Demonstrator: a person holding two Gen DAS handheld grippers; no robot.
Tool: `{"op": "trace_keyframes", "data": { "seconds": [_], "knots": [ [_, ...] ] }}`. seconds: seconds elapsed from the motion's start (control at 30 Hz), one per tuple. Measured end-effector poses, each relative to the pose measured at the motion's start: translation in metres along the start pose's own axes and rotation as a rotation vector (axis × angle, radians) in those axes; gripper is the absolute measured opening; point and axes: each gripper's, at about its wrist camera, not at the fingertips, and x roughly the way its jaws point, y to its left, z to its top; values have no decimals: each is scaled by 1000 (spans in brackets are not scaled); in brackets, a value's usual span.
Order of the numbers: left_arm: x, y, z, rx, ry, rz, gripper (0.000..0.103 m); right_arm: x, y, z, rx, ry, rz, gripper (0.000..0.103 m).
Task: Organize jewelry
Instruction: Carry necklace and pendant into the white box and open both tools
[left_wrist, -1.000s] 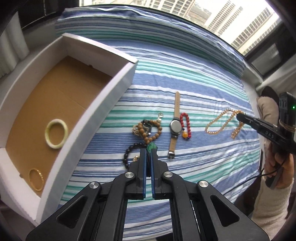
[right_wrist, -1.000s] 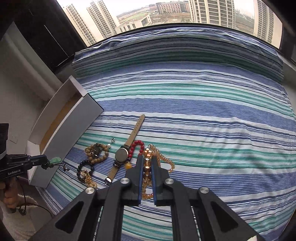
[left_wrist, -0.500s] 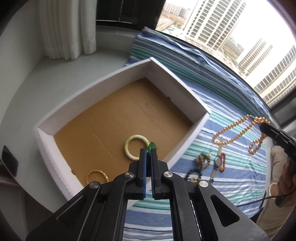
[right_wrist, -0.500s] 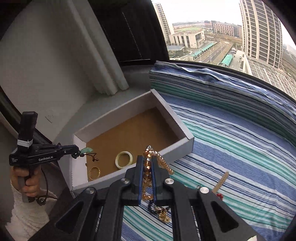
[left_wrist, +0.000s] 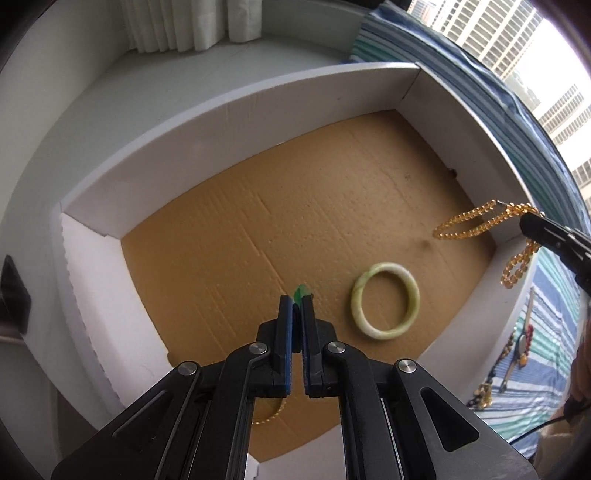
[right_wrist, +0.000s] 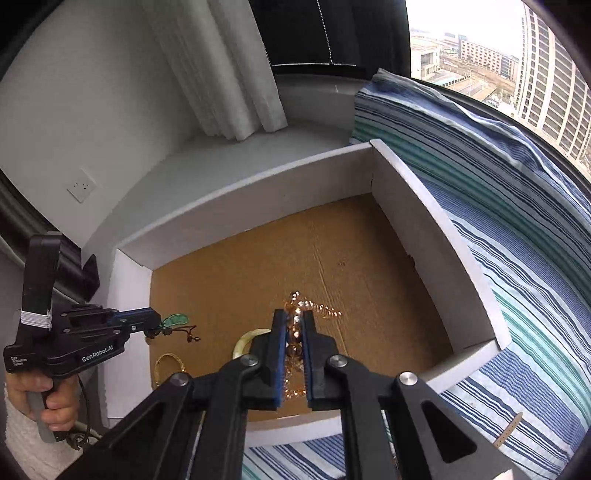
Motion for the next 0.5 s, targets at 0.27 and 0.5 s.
{"op": "trace_keyframes", "data": {
  "seconds": [0.27, 0.5],
  "knots": [
    [-3, 0, -14, -4, -28, 64, 64, -13, -16, -10, 5, -56, 22, 45],
    [-62, -58, -50, 131, -128, -21, 74, -115, -60, -55, 28, -142, 34, 45]
  ]
}}
